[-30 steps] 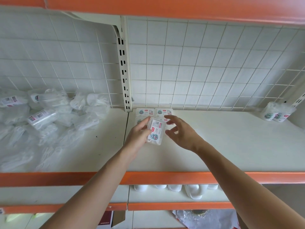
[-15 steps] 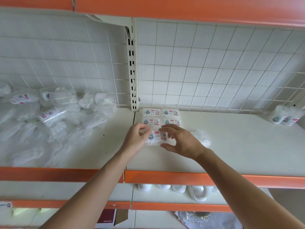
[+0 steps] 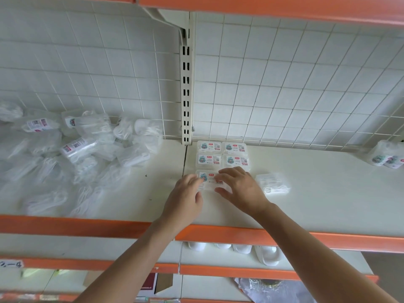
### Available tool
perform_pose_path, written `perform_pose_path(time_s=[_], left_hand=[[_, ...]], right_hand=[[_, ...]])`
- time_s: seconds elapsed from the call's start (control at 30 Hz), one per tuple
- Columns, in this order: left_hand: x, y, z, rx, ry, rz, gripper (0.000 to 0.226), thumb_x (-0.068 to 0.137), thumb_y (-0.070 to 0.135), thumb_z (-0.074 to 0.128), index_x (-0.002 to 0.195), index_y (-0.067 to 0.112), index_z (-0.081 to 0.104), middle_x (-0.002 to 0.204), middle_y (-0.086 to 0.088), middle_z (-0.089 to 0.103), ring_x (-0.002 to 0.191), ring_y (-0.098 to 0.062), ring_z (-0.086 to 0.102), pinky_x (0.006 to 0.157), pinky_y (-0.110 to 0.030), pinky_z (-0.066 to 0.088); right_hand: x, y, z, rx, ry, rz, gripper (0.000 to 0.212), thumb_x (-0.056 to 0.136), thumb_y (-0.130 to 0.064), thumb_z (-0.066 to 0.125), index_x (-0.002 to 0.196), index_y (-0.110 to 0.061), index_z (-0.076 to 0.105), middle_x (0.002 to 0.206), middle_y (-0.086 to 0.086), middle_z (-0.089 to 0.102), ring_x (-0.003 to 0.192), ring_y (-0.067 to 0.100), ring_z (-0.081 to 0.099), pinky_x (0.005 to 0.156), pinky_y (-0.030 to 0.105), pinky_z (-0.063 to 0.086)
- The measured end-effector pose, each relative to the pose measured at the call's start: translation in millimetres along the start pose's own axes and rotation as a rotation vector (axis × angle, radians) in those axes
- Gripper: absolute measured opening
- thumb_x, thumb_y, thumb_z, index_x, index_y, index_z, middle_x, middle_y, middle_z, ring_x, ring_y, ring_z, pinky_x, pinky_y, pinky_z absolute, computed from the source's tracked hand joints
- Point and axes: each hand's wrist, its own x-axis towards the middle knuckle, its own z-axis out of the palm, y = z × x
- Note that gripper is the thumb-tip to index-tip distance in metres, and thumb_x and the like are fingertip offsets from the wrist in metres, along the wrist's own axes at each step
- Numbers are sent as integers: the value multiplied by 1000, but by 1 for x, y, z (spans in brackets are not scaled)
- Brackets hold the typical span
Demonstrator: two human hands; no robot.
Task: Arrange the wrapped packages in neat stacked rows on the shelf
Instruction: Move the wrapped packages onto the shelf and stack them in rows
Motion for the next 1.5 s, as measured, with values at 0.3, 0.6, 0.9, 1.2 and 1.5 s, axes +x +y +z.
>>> perform_pose_path(time_s=[0.3,0.6,0.9,1.2,1.5], left_hand=[[3,2,-1,91,4,2,46,92,12,47,138,13,49,142,-4,44,127,-24,42,102,-33,38],[5,4,1,141,11,3,45,90,13,49,135,12,50,135,-4,46,121,-25,46,97,-36,42],[20,45,17,204,121,163,37,73,8,71,109,9,64,117,-14,59,104,-35,59,73,-45,55],[29,86,39,123,55,230,37,84,7,58,121,10,59,119,-10,54,106,-31,51,84,-44,49],[37,99,32,-253,-54,77,55,90,23,63,139,12,43,139,-5,46,127,-20,43,108,-30,34]], right_hand=[[7,-3,0,-39,-10,1,31,80,-28,75,108,-16,69,113,2,68,102,31,62,77,46,55],[5,-1,-3,-29,-19,15,32,88,-37,60,114,-20,66,120,2,65,107,30,60,82,44,53],[-19,38,-39,-89,-79,190,40,91,-46,59,123,-22,61,129,-1,59,124,25,48,99,41,40],[-45,69,-68,-111,-339,265,62,86,-52,62,142,-35,40,141,-4,48,132,19,38,104,37,37],[-40,53,-88,850,54,442,48,88,-45,59,132,-29,49,114,-11,60,100,2,65,93,26,49]])
